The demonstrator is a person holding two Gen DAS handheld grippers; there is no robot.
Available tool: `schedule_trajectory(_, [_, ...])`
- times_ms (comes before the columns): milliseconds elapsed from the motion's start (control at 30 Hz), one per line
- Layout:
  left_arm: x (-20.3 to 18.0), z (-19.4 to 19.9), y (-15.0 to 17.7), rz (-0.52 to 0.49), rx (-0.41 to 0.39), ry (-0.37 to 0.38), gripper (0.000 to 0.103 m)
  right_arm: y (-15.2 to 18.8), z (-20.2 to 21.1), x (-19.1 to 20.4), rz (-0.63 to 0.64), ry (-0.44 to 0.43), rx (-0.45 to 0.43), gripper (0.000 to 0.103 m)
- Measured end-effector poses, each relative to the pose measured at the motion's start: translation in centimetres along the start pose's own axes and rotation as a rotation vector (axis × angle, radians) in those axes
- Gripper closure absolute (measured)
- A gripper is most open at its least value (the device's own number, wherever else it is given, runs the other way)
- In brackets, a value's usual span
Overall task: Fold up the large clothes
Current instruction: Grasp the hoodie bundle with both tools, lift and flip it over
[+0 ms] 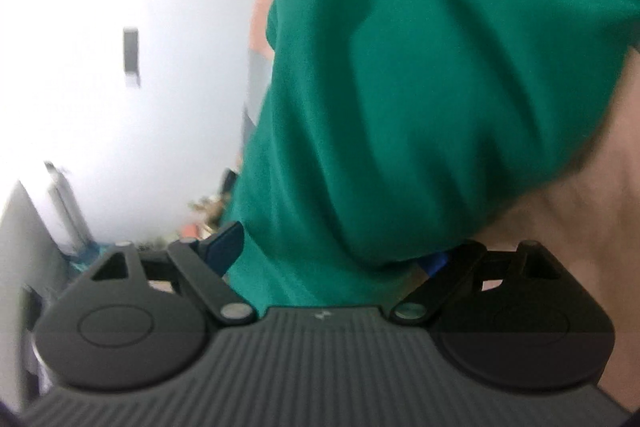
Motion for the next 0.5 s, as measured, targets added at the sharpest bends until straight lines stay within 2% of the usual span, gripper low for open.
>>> schedule_trajectory(100, [1.8, -1.1, -0.6, 0.094, 0.023, -0.016, 0.007, 0.4, 0.9, 0.1, 0.015, -0.005, -0.025, 0.011])
schedule_trajectory(233, [4.4, -2.1, -1.4, 0.268, 0.059, 0.126, 0.007, 0.5, 2.2, -0.7, -0.011, 0.032, -0.085, 0.013])
schedule_trajectory(333, [5.5, -2.4, -1.8, 0.354, 0.038, 0.195, 0.007, -0.1, 2.8, -2.1, -0.077, 0.084, -0.132, 0.012])
schedule_trajectory(400, [6.1, -2.5, -1.8, 0.410, 0.017, 0.224, 0.007, -0.6, 2.8, -2.4, -0.085, 0.081, -0.149, 0.012])
schedule_trajectory(500, [6.5, -2.4, -1.9, 0.458, -0.033, 0.230, 0.009, -1.1, 2.7, -2.0, -0.064, 0.082, -0.191, 0.012])
Point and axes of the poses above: each gripper's, at about its wrist camera, not at the fingertips, and z roughly against the way its jaws point, x to its left, y to its underside, the point moved 1 cm from there along -z, roughly the way its jaws point, and after that the axes turned 7 degrees about -y, right-handed, at the moved point
